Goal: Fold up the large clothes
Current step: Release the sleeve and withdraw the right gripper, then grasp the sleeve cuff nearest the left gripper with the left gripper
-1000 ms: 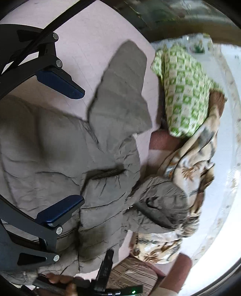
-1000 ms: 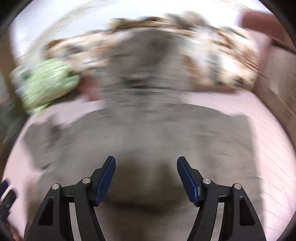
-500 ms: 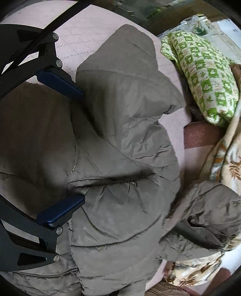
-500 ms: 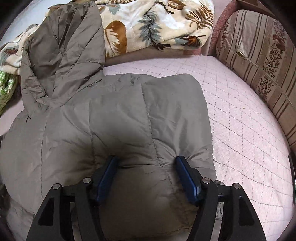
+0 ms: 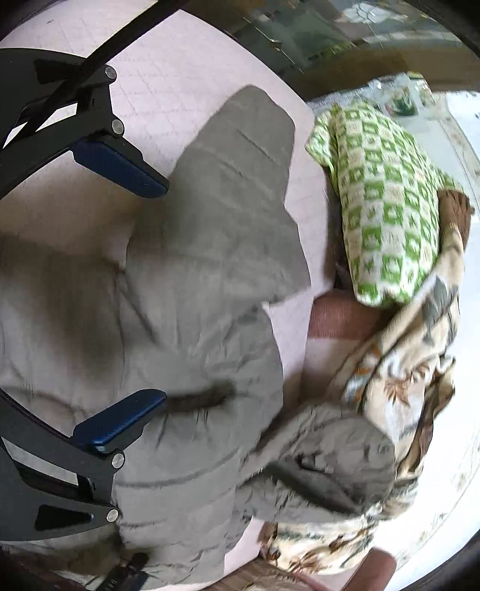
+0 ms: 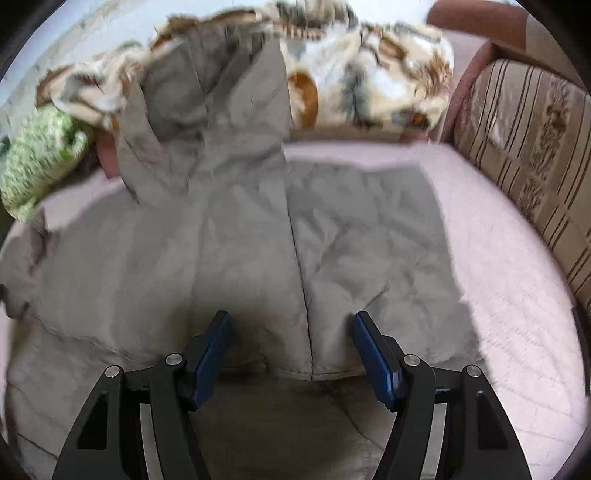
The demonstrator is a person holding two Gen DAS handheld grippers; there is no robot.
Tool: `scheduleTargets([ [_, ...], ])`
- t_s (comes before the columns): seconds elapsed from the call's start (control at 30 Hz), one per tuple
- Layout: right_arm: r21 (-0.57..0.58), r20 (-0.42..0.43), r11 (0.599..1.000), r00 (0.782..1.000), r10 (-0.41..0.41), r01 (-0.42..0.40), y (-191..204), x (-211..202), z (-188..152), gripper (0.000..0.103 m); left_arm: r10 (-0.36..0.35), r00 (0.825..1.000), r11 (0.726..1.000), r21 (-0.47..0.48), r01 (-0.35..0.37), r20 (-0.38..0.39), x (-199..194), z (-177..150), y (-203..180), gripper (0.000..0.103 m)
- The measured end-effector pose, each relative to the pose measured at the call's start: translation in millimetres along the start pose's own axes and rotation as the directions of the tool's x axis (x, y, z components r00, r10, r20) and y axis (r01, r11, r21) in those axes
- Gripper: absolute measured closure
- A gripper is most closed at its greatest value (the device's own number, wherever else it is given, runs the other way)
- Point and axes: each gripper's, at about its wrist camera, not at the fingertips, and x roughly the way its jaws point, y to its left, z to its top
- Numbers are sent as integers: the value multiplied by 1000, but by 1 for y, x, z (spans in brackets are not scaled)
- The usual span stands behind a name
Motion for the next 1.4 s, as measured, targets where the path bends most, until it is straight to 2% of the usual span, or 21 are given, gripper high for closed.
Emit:
scheduleTargets([
  [0.07,-35,-41,999,999,-28,26,4,13,1,30,20,1000,999,-27,-21,-2,4,4,13,0],
  [0.2,-53,-33,997,998,-55,54,12,11,0,27,24,1000,993,-115,-24,-2,8,15,48,0],
  [0.27,-43,6,998,999,-37,37,12,2,1,27,25,1000,987,-161,-25,-7,12,20,70,0],
  [0.33,-31,47,999,999,14,-13,10,-10,2,27,28,1000,975,-219,-30,-15,17,24,97,0],
  [0.43,-32,94,998,994,48,-46,13,-21,3,27,16,999,941,-337,-28,-37,27,27,148,0],
  [0.47,-33,104,998,993,55,-52,15,-23,2,27,0,999,924,-381,-16,-43,30,27,166,0],
  [0.57,-49,118,995,989,88,-83,20,-26,1,27,-72,997,835,-548,48,-23,37,20,224,2],
  [0.7,-74,123,992,987,106,-98,27,-27,-1,27,-155,987,711,-690,138,38,42,16,279,19],
  [0.77,-70,122,991,985,119,-111,27,-27,-1,27,-177,982,652,-739,171,70,47,16,300,20],
  [0.8,-65,122,991,985,125,-118,26,-27,0,27,-188,978,631,-753,188,87,51,17,309,23],
  [0.83,-61,125,991,984,128,-121,25,-28,0,27,-195,977,623,-757,195,91,56,19,314,31],
  [0.87,-57,131,991,983,130,-124,24,-29,0,27,-199,976,622,-759,193,85,65,22,320,34],
  [0.93,-48,139,991,982,131,-126,23,-31,1,27,-210,975,624,-757,192,74,80,28,326,48],
  [1.03,-39,154,990,979,137,-132,21,-34,1,27,-187,982,653,-744,143,25,108,34,331,57],
  [1.1,-37,168,991,976,136,-132,21,-36,1,27,-179,984,668,-734,120,-1,126,36,336,60],
  [1.17,-38,168,991,976,135,-130,22,-35,1,27,-158,987,676,-728,115,9,138,40,340,63],
  [1.27,-50,169,990,976,137,-131,23,-33,2,27,-122,992,711,-697,86,-2,154,56,341,61],
  [1.3,-58,172,990,976,134,-126,25,-33,2,27,-102,995,731,-679,70,-8,157,61,339,61],
  [1.37,-67,177,991,976,128,-118,28,-32,2,27,-37,999,769,-639,11,-28,160,67,333,72],
  [1.4,-72,176,991,976,126,-115,28,-31,2,27,-15,999,778,-629,-8,-32,159,68,331,85],
])
